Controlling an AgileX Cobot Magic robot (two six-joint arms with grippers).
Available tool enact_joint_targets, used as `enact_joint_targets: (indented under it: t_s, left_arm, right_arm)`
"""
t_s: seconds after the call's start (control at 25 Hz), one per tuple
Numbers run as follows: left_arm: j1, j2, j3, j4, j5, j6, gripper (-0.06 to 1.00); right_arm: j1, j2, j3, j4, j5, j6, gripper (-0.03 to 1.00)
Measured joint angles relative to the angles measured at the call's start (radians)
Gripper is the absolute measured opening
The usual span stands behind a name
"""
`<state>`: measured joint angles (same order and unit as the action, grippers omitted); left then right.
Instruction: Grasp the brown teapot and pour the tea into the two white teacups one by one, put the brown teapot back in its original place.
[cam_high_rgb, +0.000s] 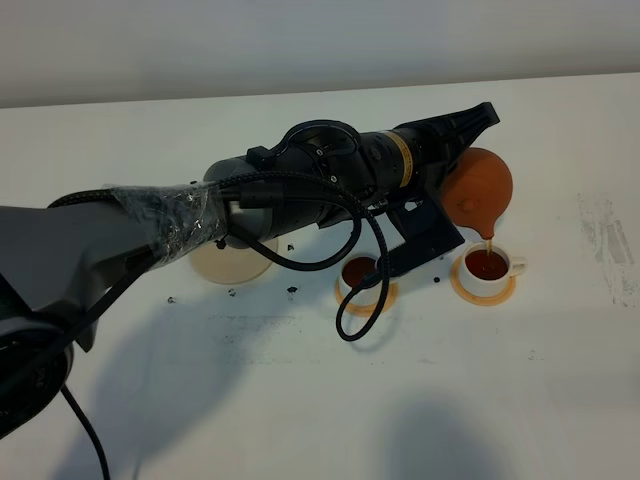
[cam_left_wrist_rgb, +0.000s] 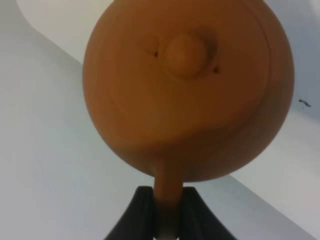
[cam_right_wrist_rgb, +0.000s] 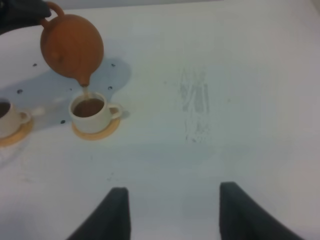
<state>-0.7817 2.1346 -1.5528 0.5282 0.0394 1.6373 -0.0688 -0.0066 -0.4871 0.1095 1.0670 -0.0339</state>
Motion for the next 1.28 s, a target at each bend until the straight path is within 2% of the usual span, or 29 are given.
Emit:
enact_joint_targets:
  t_s: [0.36,0.6,1.0,1.28]
  left_arm:
    - [0.000,0.000,0.000,-0.013,0.005,-0.004,0.11]
    - [0.000,0.000,0.000,-0.171,0.074,-0.006,0.11]
    - [0.017,-0.014,0.000,-0.242,0.117,-0.053,0.11]
    - [0.053,-0.037,-0.028,-0.384,0.177,-0.124,0.11]
  right_arm:
    - [0.000,0.000,0.000,0.000,0.000,0.000,0.42]
    - [0.000,0.000,0.000,0.000,0.000,0.000,0.42]
    - [0.000,0.000,0.000,0.000,0.000,0.000,0.42]
    - [0.000,0.000,0.000,0.000,0.000,0.000,0.42]
